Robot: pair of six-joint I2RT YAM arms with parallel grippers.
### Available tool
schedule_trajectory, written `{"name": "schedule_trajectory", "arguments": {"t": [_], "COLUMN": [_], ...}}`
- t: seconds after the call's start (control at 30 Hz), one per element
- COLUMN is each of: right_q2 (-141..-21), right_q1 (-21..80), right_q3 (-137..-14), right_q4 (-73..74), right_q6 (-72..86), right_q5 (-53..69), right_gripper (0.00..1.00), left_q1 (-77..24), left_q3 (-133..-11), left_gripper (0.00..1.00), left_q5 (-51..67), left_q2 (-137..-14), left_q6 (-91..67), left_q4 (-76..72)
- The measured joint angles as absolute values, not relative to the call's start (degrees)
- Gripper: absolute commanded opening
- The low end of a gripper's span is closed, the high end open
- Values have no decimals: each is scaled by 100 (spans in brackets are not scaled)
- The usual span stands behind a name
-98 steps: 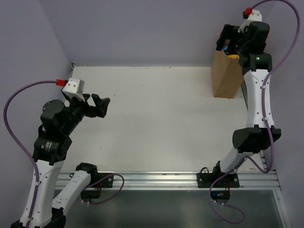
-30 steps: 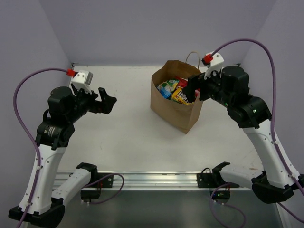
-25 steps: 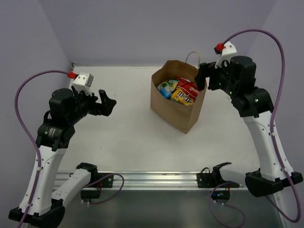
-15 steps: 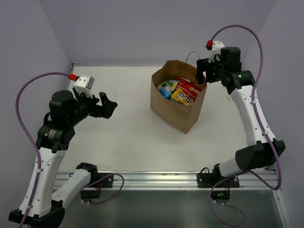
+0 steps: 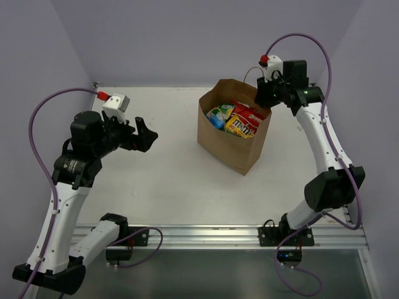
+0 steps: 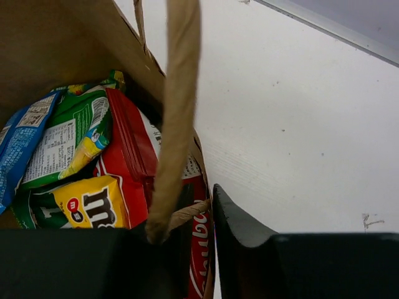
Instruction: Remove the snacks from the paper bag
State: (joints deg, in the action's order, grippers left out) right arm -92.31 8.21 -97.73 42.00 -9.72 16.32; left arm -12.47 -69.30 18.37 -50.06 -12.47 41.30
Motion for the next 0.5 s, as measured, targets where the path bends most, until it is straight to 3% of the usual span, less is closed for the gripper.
{"name": "schedule_trajectory", "arguments": {"t": [0.13, 0.5], "right_q2": [-9205, -8213], "right_q1": [821, 1041], "right_q3": [-9782, -9233], "right_q4": [4150, 4292], "right_q6": [-1033, -987], "right_q5": [1625, 1125], "right_gripper": [0, 0], "left_q1": [-1247, -1855], "left_q3": [-7227, -8361], "left_gripper": [100, 100], "left_q5": [1951, 2102], "left_q2": [-5271, -6178], "left_q6": [-1275, -1619], "left_q4": [4128, 3883]}}
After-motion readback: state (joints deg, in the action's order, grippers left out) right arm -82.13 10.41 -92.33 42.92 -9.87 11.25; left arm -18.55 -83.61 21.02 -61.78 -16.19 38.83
